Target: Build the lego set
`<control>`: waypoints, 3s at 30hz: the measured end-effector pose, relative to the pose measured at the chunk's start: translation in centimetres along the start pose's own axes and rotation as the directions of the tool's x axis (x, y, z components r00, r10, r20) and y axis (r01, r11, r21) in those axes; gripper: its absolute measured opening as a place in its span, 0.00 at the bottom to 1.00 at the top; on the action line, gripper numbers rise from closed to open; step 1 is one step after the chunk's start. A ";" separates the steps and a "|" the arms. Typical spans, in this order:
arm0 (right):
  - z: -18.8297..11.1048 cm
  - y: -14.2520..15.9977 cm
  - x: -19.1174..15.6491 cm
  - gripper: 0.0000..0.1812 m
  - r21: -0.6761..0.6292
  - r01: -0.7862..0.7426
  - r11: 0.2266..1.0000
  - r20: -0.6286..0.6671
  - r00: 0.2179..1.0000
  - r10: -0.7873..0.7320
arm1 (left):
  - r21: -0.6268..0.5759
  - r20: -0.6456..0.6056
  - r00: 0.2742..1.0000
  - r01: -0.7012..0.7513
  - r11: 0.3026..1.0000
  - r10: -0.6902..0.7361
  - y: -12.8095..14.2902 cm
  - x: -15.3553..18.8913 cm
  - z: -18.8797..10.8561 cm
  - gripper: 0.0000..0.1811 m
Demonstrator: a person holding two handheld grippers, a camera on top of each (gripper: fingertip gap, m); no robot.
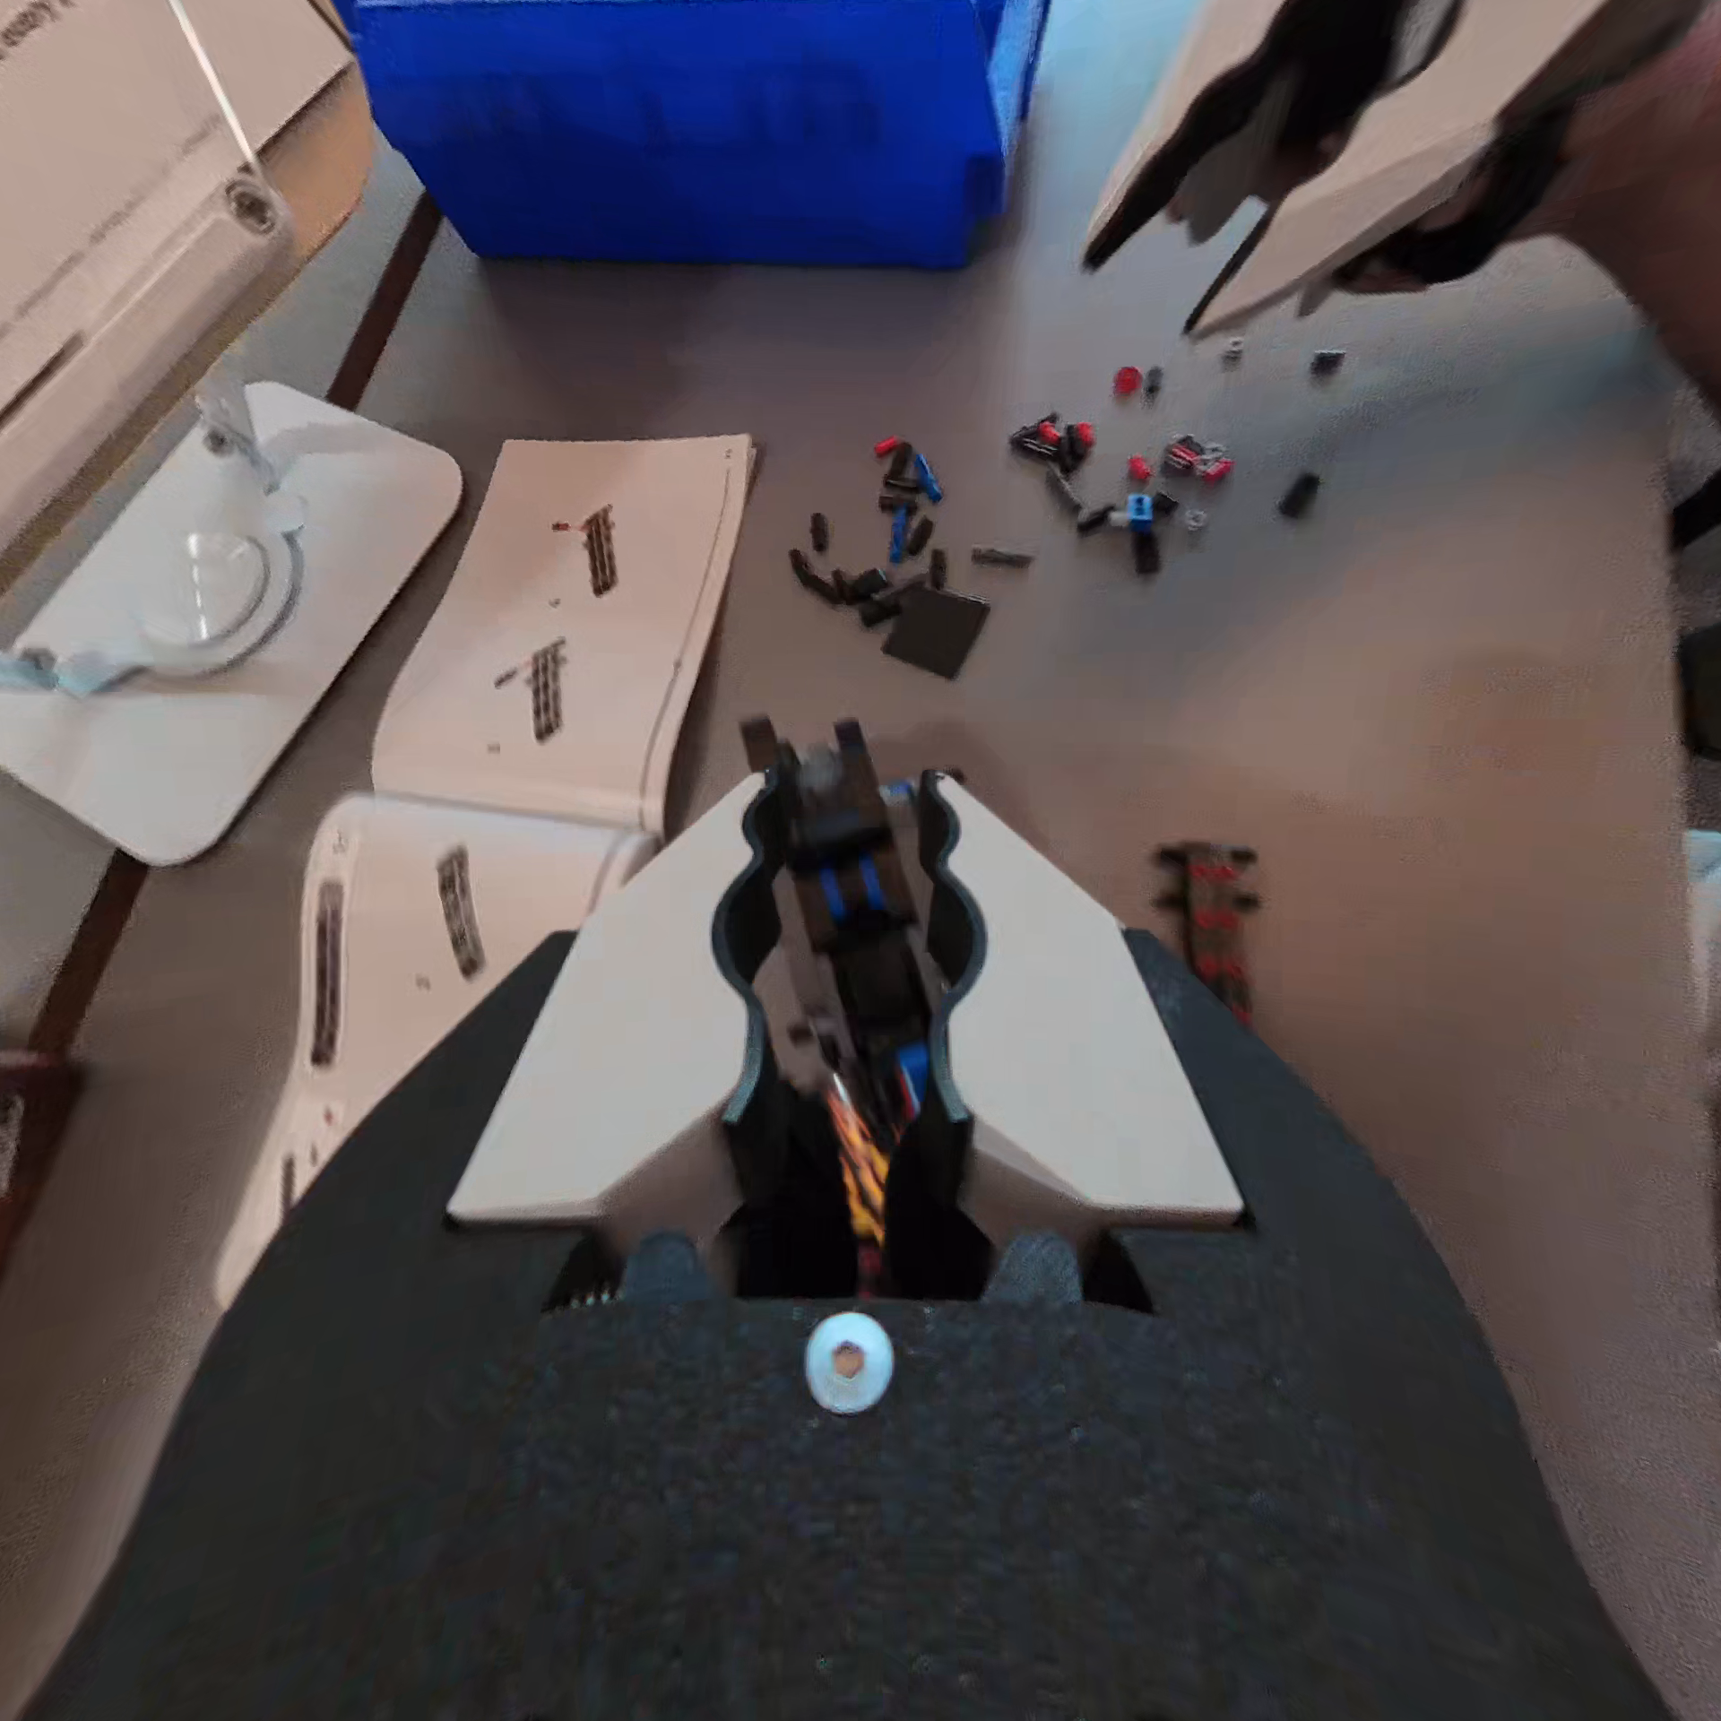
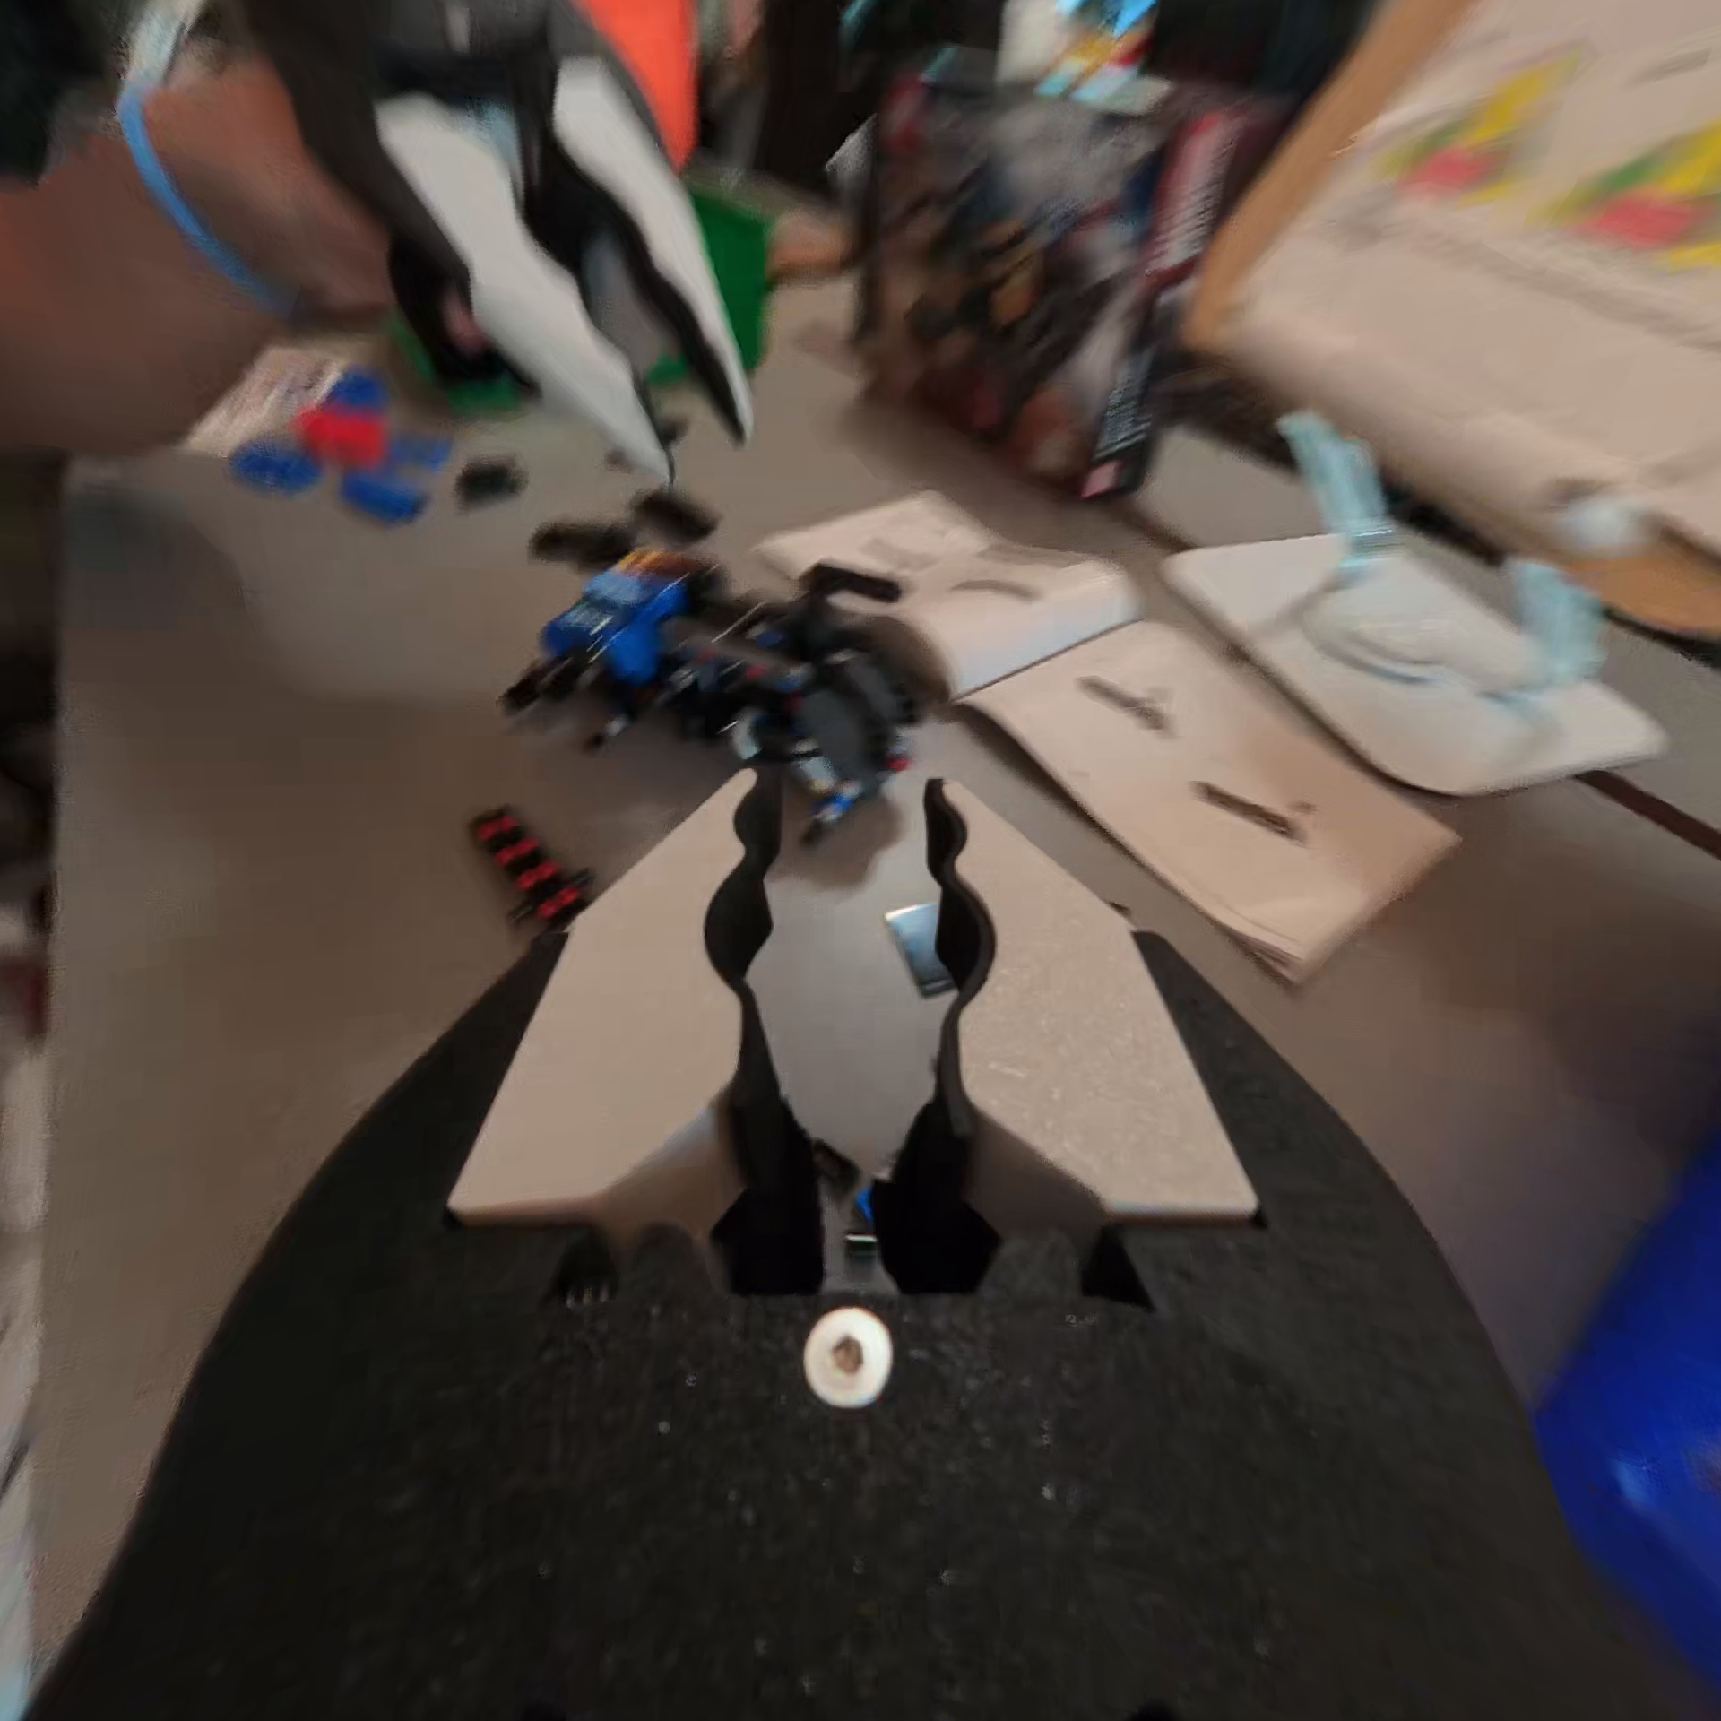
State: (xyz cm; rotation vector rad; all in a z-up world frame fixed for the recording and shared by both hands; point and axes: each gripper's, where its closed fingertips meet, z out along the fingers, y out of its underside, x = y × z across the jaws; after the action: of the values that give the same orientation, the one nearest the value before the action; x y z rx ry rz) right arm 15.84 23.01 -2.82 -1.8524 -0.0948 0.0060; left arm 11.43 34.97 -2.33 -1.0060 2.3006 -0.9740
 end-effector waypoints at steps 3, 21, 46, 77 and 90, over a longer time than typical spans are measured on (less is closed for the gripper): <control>-4.7 0.5 5.1 0.14 0.184 -0.017 0.983 -0.321 0.944 0.076 | -0.114 -0.039 0.998 -0.045 0.992 0.040 -3.1 -2.9 6.7 0.14; -7.5 1.8 6.3 0.10 0.162 0.043 0.986 -0.506 0.861 0.046 | -0.337 -0.159 0.986 -0.098 0.936 0.046 -4.2 -6.1 24.1 0.16; -6.8 2.4 5.9 0.09 0.121 0.049 0.991 -0.484 0.875 0.016 | -0.311 -0.172 0.985 -0.038 0.950 -0.017 -4.3 -6.5 23.7 0.12; -6.7 2.9 6.0 0.07 0.090 0.052 0.995 -0.493 0.870 -0.001 | -0.285 -0.203 0.979 -0.075 0.956 0.016 -4.7 -5.8 23.5 0.09; -6.7 3.0 6.0 0.07 0.079 0.057 0.995 -0.495 0.869 -0.010 | -0.297 -0.208 0.978 -0.090 0.950 0.028 -4.3 -5.6 23.9 0.07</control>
State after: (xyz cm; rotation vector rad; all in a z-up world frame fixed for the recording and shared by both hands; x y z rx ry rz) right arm 22.40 16.21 -3.57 -1.7069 0.2296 -0.4822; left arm 31.89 26.98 -14.05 -0.9864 2.6966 -0.7379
